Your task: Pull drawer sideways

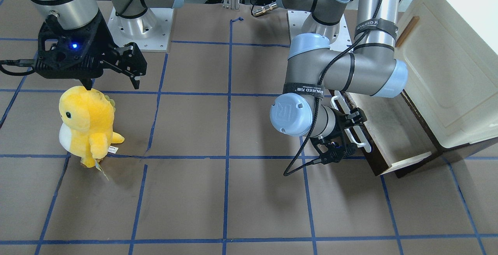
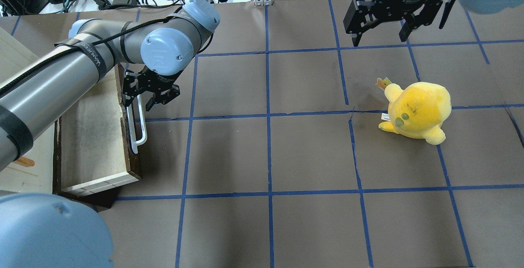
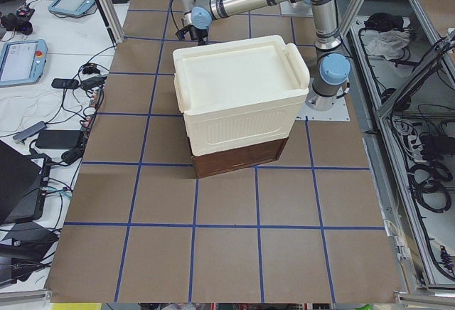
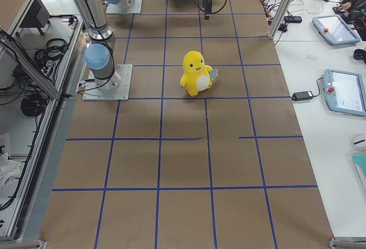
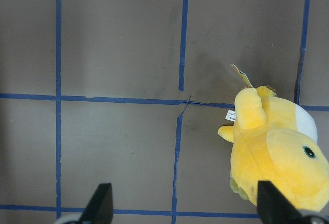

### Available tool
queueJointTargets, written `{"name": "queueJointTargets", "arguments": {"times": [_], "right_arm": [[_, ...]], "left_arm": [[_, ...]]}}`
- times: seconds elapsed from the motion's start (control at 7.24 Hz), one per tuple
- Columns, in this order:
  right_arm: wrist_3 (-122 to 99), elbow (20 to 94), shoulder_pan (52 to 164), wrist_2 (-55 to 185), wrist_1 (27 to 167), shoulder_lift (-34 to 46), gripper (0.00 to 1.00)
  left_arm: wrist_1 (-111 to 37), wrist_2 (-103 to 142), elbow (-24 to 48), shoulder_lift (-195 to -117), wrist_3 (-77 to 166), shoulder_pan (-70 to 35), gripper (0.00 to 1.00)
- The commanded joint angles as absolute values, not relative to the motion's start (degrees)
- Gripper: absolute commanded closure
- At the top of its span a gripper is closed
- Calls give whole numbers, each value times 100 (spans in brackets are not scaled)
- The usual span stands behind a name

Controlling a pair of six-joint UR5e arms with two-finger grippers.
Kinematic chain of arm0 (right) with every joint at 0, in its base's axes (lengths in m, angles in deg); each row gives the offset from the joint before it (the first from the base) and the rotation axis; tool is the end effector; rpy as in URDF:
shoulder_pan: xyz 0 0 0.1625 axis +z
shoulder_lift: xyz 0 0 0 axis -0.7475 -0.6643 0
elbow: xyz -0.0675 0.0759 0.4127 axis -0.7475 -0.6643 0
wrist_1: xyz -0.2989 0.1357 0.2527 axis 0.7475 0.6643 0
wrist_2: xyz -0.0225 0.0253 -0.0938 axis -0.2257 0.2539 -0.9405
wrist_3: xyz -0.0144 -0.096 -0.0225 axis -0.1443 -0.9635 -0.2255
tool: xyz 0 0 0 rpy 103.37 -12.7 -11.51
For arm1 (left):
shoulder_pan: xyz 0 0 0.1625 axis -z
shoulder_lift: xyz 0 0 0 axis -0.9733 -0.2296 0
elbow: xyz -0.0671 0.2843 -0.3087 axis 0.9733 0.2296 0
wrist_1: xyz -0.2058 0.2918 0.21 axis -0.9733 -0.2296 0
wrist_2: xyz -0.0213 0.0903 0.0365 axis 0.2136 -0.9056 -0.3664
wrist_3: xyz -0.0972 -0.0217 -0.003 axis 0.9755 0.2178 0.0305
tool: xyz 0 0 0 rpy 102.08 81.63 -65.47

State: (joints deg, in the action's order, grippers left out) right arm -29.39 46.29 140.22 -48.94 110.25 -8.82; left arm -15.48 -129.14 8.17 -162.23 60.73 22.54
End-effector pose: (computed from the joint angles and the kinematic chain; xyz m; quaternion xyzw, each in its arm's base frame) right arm 0.1495 -0.5286 0.5090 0.0268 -0.9994 0.0231 0.0045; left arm -0.1683 -0.5782 0.2776 -0.0996 0.9184 0.1035 0.3687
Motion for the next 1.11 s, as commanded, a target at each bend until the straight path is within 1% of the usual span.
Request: {"name": "queueJointTargets", "arguments": {"times": [0.0,0.14,0.28,0.41,0.69,0.97], "right_arm": [[-2939,4629,14022,-4893,11025,-882,0],[-2939,4629,14022,-4893,11025,-882,0],[-2939,4629,14022,-4893,11025,-882,0],[-2939,4629,14022,-4893,11025,-882,0],[-2939,4629,14022,-4893,11025,-882,0],[-2939,4629,14022,-4893,11025,-882,0]], "left_arm": [[-1554,-12337,421,-16093,5819,2294,0],[-1554,-11812,150,-15848,5355,2303,0],[-1563,-11676,-236,-15576,4516,2303,0],[-1546,-11562,-475,-15339,3872,2251,0],[-1554,-10722,-539,-14978,3497,1996,0],[-1528,-9746,-469,-14583,2474,1628,0]]}}
